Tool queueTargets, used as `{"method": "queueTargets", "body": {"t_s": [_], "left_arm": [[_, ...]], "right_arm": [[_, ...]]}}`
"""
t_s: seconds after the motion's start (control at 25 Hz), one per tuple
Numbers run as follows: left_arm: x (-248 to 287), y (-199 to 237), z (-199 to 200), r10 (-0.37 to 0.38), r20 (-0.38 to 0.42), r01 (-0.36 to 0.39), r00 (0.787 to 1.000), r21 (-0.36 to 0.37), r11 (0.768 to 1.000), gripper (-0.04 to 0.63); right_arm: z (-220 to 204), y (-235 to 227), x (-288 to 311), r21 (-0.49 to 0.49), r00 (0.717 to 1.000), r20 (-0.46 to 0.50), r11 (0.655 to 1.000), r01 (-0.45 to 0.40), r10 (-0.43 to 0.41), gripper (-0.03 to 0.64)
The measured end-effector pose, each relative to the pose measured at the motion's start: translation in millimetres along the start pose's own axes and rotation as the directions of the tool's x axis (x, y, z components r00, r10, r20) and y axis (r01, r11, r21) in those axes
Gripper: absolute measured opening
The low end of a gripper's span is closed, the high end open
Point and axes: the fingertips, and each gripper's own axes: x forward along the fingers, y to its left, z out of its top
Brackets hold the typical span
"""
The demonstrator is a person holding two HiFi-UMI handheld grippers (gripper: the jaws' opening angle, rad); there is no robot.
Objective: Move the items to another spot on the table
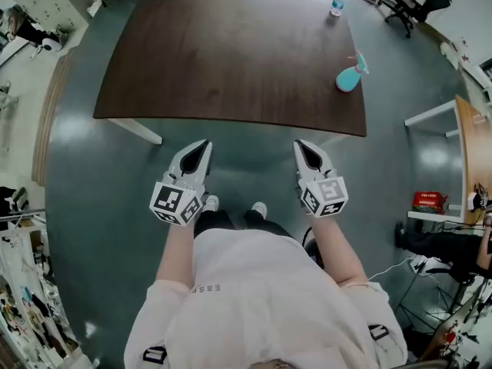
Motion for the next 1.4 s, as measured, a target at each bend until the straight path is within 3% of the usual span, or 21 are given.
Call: {"method": "queueTargets", "body": {"t_s": [0.68, 1.4], "left_arm": [[-88.9, 129.1, 22.8, -0.065, -0.003, 0.065, 0.998, 0.019, 0.998, 0.017], [-77.9, 148.0, 13.6, -0.103, -0.01, 0.103, 0.995, -0.008, 0.995, 0.017]], "right_arm": [[15.0, 153.3, 87.3, -0.051, 0.998, 0.066, 0.998, 0.027, -0.024, -0.008], [10.0, 161.1, 97.9, -0.085, 0.998, 0.045, 0.995, 0.05, -0.047, -0.008]]}}
